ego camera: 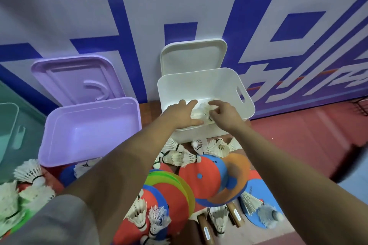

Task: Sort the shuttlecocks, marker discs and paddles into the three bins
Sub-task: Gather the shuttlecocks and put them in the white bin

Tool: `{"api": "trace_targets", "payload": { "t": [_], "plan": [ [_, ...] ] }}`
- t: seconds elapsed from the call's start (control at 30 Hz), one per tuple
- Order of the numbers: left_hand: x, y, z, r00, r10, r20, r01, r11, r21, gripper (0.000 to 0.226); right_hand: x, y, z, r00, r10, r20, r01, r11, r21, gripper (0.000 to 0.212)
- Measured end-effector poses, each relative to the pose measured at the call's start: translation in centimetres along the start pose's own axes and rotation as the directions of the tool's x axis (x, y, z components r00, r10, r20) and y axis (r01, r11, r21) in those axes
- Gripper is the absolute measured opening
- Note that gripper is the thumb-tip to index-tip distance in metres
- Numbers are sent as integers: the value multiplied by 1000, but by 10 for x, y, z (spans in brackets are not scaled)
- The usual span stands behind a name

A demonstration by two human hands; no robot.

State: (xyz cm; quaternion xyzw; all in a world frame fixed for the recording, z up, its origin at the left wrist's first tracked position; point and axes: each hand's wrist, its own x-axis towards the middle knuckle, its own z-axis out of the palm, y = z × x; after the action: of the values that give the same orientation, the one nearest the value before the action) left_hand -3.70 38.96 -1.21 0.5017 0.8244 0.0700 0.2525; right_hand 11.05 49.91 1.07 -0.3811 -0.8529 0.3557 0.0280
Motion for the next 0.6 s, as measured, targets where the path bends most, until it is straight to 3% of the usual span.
{"api": "trace_targets", "payload": {
  "t": [0.07, 0.17, 0.27, 0.37, 0.6],
  "plan": [
    [-7, 3, -2, 998, 38, -44, -41, 997, -71, 79, -9, -2, -2, 998, -52, -44, 51, 998, -28, 45],
    [-32, 5, -15, 963, 69, -260, -137, 958, -253, 53, -30, -10, -7, 984, -134, -116, 134, 991, -10, 41],
    [-74, 1, -25, 912, 10, -411, -187, 900, -393, 28, -57, -16, -2, 976, -173, -131, 179, 983, 39, 34],
    [-131, -12, -20, 883, -133, -450, -125, 857, -499, 19, -92, -22, 10, 975, -209, -80, 216, 973, 81, 32],
    [-263, -59, 48, 854, -314, -415, 81, 868, -489, 15, -169, -32, 72, 929, -359, 85, 348, 929, 124, 28]
  ]
}}
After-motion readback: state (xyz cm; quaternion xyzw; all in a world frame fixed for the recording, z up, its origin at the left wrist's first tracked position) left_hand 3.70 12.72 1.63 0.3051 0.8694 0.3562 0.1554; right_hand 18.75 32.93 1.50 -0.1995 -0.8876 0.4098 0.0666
